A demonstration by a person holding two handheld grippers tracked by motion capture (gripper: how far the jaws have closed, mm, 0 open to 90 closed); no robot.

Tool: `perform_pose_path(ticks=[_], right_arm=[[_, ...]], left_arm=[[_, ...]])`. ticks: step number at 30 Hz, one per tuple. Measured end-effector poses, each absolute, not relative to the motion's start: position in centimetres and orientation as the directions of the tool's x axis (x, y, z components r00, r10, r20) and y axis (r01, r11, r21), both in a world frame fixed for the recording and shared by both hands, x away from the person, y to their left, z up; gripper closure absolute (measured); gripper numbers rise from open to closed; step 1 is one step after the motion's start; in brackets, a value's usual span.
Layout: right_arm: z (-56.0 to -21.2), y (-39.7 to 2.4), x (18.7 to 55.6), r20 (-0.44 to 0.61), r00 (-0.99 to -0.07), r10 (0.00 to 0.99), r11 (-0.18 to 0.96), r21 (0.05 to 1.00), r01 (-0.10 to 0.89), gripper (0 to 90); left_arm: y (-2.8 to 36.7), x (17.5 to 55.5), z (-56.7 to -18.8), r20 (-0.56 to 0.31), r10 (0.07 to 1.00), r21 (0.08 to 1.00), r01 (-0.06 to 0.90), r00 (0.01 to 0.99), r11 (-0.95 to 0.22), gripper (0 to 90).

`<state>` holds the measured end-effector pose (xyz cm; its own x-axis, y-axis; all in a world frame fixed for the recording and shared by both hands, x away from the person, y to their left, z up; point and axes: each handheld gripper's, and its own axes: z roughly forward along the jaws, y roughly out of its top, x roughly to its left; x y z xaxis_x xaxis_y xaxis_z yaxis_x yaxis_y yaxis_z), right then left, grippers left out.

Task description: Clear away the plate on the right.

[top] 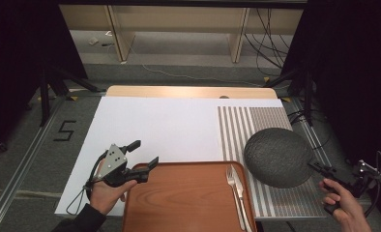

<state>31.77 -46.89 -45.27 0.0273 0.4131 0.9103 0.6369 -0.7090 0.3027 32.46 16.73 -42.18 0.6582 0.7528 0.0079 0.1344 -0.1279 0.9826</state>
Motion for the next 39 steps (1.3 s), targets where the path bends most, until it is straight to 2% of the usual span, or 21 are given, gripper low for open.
perform_pose_path(ticks=[19, 39], right_arm=[[-44.8, -42.8, 32.6, 0.929, -0.017, 0.369, -0.675, 0.281, 0.682, 84.7], [-44.7, -35.7, 33.8, 0.931, -0.094, 0.352, -0.518, 0.278, 0.809, 84.9]], left_arm=[[16.8, 32.4, -42.2, 0.01, 0.757, 0.983, 0.133, 0.654, -0.128, 18.8], [16.9, 32.4, -42.1, 0.014, 0.756, 0.984, 0.127, 0.654, -0.128, 18.8]])
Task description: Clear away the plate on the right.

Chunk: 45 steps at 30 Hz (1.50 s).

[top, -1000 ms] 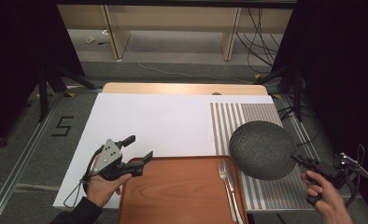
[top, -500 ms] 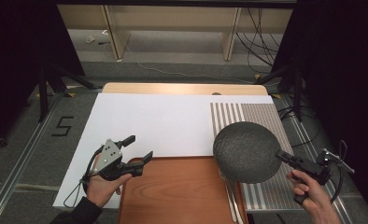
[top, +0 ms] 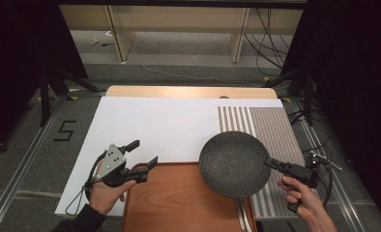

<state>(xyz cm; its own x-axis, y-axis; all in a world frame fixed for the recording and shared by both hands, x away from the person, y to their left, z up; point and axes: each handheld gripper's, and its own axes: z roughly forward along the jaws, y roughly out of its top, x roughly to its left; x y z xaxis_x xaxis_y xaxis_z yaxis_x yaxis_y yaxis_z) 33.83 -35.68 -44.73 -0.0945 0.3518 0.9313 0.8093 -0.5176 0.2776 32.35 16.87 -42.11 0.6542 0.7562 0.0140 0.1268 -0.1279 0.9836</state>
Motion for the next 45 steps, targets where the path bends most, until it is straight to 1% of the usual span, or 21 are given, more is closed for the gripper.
perform_pose_path(ticks=[8, 11, 14, 20, 27, 37, 40, 45], right_arm=[[-44.8, -32.7, 34.2, 0.924, -0.13, 0.359, -0.442, 0.291, 0.848, 84.7], [-44.7, -32.1, 34.2, 0.925, -0.13, 0.356, -0.43, 0.286, 0.856, 84.7], [-44.9, -30.9, 34.3, 0.921, -0.148, 0.361, -0.39, 0.294, 0.873, 84.7], [-45.5, -29.0, 34.3, 0.923, -0.145, 0.356, -0.343, 0.273, 0.899, 84.5], [-45.7, -27.0, 34.4, 0.918, -0.159, 0.362, -0.283, 0.271, 0.92, 84.1], [-46.4, -25.1, 34.3, 0.897, -0.182, 0.402, -0.195, 0.278, 0.94, 83.8], [-46.6, -24.4, 34.3, 0.883, -0.196, 0.427, -0.159, 0.287, 0.945, 83.3], [-46.8, -24.0, 34.3, 0.874, -0.196, 0.445, -0.14, 0.284, 0.949, 83.5]], left_arm=[[16.9, 32.3, -42.1, 0.014, 0.756, 0.984, 0.124, 0.655, -0.125, 18.8], [16.9, 32.3, -42.1, 0.014, 0.756, 0.985, 0.123, 0.654, -0.124, 18.8], [16.9, 32.3, -42.1, 0.013, 0.756, 0.985, 0.122, 0.654, -0.122, 18.8], [16.9, 32.3, -42.0, 0.014, 0.755, 0.985, 0.119, 0.656, -0.121, 18.8], [16.9, 32.3, -42.0, 0.01, 0.754, 0.985, 0.122, 0.657, -0.119, 18.8], [16.9, 32.3, -42.1, 0.01, 0.754, 0.985, 0.123, 0.657, -0.12, 18.8], [16.9, 32.3, -42.1, 0.009, 0.754, 0.985, 0.124, 0.657, -0.12, 18.8], [16.9, 32.3, -42.1, 0.01, 0.753, 0.985, 0.123, 0.658, -0.121, 18.8]])
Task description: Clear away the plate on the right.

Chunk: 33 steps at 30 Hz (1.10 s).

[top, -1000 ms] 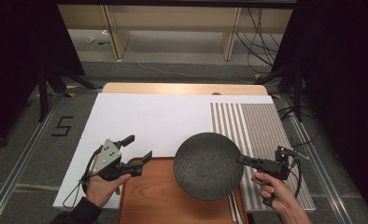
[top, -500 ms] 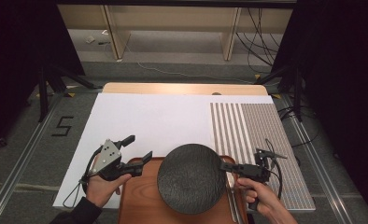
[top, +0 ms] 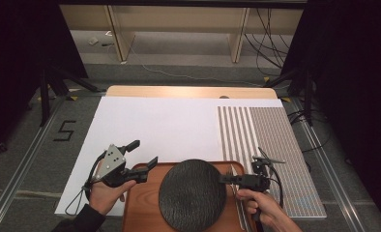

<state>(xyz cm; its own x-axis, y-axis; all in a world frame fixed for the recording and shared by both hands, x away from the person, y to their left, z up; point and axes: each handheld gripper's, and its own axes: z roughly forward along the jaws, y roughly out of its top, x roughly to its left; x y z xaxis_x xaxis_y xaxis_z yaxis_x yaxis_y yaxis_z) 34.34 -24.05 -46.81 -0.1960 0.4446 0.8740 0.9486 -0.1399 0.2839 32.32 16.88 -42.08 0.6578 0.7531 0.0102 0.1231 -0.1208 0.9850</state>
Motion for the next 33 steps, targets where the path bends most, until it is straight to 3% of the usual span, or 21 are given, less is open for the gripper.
perform_pose_path(ticks=[18, 33], right_arm=[[-47.05, -23.73, 34.4, 0.798, -0.233, 0.555, -0.062, 0.319, 0.946, 87.4], [-46.89, -23.04, 34.15, 0.656, -0.312, 0.688, 0.067, 0.371, 0.926, 80.3]], left_arm=[[16.82, 32.29, -42.1, 0.01, 0.753, 0.985, 0.125, 0.658, -0.123, 18.8], [16.75, 32.26, -42.11, 0.012, 0.751, 0.984, 0.124, 0.66, -0.125, 18.8]])
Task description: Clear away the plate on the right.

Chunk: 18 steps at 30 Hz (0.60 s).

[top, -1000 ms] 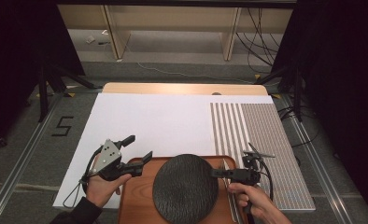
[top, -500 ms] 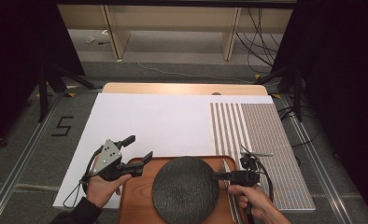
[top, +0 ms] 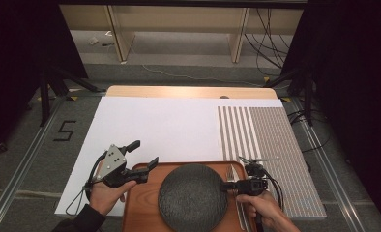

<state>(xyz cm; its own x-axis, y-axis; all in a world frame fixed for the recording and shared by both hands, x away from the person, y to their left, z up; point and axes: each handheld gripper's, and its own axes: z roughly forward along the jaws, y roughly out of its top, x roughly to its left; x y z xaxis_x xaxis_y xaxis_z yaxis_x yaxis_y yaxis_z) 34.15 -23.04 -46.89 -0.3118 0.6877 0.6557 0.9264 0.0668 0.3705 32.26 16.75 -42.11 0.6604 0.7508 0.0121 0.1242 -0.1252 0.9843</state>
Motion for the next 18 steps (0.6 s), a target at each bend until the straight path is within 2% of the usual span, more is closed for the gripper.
perform_pose_path(ticks=[4, 13, 16, 17, 18], right_arm=[[-46.9, -22.6, 34.0, 0.592, -0.343, 0.729, 0.117, 0.386, 0.915, 77.7], [-47.0, -22.2, 34.0, 0.569, -0.361, 0.739, 0.153, 0.38, 0.912, 75.9], [-46.8, -21.9, 33.9, 0.538, -0.382, 0.752, 0.174, 0.397, 0.901, 67.6], [-46.8, -21.9, 33.9, 0.538, -0.382, 0.752, 0.174, 0.397, 0.901, 67.6], [-46.2, -22.1, 33.8, 0.522, -0.403, 0.752, 0.168, 0.44, 0.882, 64.0]], left_arm=[[16.7, 32.3, -42.1, 0.012, 0.75, 0.984, 0.125, 0.661, -0.126, 18.8], [16.7, 32.3, -42.2, 0.014, 0.749, 0.984, 0.125, 0.663, -0.129, 18.8], [16.8, 32.3, -42.2, 0.012, 0.749, 0.984, 0.127, 0.662, -0.128, 18.8], [16.8, 32.3, -42.2, 0.012, 0.749, 0.984, 0.127, 0.662, -0.128, 18.8], [16.8, 32.3, -42.2, 0.009, 0.75, 0.984, 0.129, 0.661, -0.125, 18.8]])
